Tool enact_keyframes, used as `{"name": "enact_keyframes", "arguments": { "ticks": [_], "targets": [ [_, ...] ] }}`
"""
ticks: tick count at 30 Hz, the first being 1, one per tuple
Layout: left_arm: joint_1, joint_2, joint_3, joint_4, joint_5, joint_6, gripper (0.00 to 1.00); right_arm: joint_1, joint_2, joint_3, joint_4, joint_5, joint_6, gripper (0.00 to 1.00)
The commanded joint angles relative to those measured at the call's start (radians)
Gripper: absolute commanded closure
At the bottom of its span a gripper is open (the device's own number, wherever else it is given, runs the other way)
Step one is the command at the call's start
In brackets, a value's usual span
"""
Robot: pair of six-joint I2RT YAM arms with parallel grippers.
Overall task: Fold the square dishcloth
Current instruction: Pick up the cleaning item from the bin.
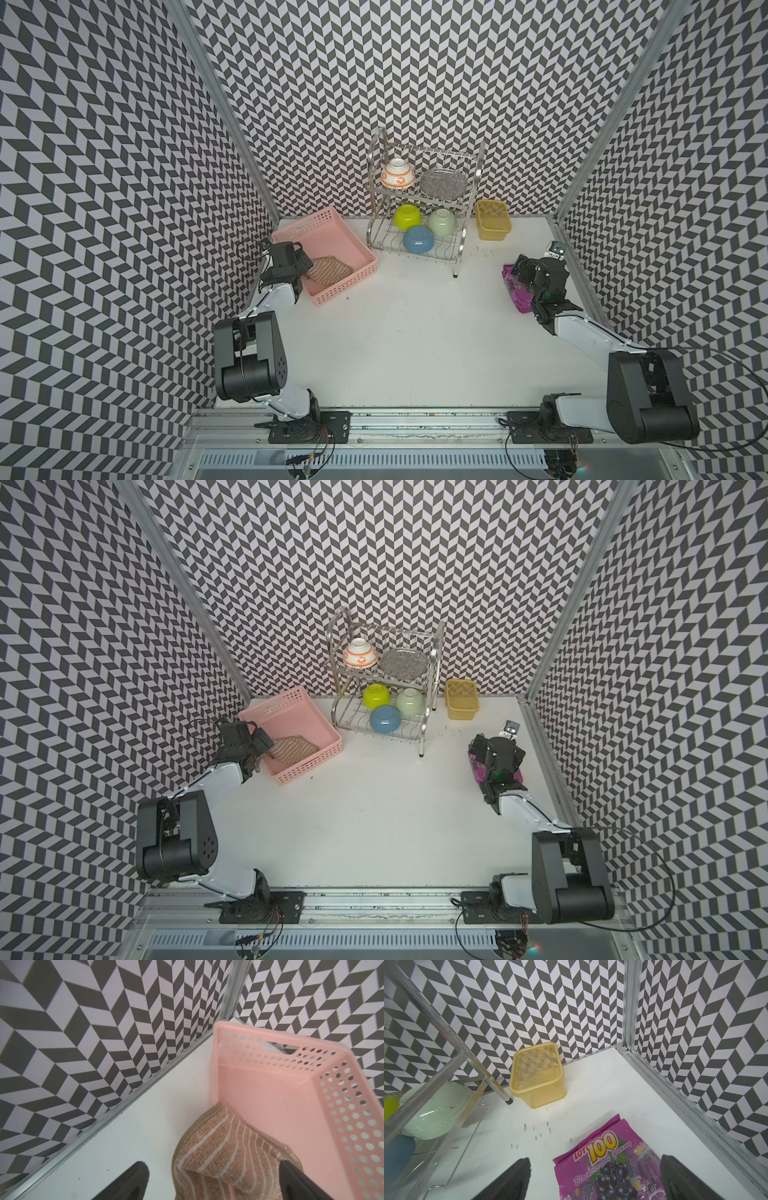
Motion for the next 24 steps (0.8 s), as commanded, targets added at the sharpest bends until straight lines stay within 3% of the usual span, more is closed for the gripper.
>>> {"name": "enact_keyframes", "arguments": {
  "ticks": [1, 4, 9, 11, 24],
  "targets": [
    [0.026, 0.031, 0.029, -0.008, 0.026, -0.009, 0.00, 0.004, 0.011, 0.021, 0.035, -0.017, -0.008, 0.00],
    [0.033, 0.057, 0.040, -0.003, 0.035, -0.001, 0.05, 0.004, 0.020, 0.025, 0.035, -0.026, -0.008, 0.00],
    [0.035, 0.074, 0.056, 0.011, 0.061, 0.002, 0.40, 0.005, 0.029, 0.031, 0.030, -0.030, -0.010, 0.00],
    [0.036, 0.073, 0.067, 0.006, 0.063, 0.005, 0.49, 0.005, 0.031, 0.034, 0.030, -0.032, -0.010, 0.00],
    [0.028, 0.038, 0.112, -0.031, 0.064, 0.045, 0.69, 0.013, 0.038, 0.038, 0.032, -0.035, -0.017, 0.00]
  ]
}}
